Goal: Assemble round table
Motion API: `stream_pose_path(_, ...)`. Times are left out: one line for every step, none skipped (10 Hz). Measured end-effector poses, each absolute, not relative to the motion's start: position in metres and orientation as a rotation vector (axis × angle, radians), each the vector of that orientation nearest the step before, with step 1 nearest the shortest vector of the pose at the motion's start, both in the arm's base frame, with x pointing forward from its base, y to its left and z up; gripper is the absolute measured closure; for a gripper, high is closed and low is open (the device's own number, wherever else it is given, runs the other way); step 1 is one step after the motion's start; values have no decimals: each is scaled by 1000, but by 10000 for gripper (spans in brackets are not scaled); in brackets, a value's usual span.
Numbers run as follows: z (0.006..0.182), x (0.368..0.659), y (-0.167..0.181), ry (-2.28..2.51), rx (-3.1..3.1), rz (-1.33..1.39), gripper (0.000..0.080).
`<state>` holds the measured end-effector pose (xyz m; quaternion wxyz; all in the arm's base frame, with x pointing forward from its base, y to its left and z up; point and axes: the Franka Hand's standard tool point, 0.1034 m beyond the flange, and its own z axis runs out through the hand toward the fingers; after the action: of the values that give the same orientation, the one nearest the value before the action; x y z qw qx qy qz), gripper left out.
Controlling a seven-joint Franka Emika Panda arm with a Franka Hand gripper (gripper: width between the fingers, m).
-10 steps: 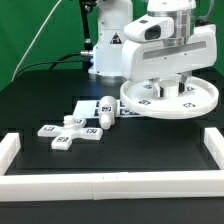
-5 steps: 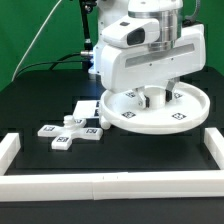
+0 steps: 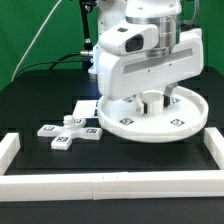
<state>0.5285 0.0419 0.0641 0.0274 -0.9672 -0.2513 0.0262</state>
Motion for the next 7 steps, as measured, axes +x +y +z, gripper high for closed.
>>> stream_pose_path(61, 553, 42, -768, -2989, 73, 396)
stream_pose_path(58, 573, 45, -801, -2990, 28, 396)
stream_pose_path(50, 579, 39, -867, -2988, -62, 396)
stream_pose_path(47, 574, 37, -850, -2990, -39, 396)
stream_pose_path(47, 574, 38, -850, -2990, -40, 396)
stream_pose_path(46, 574, 37, -850, -2990, -39, 396)
stream_pose_path(43, 573, 37, -851, -2990, -32, 396)
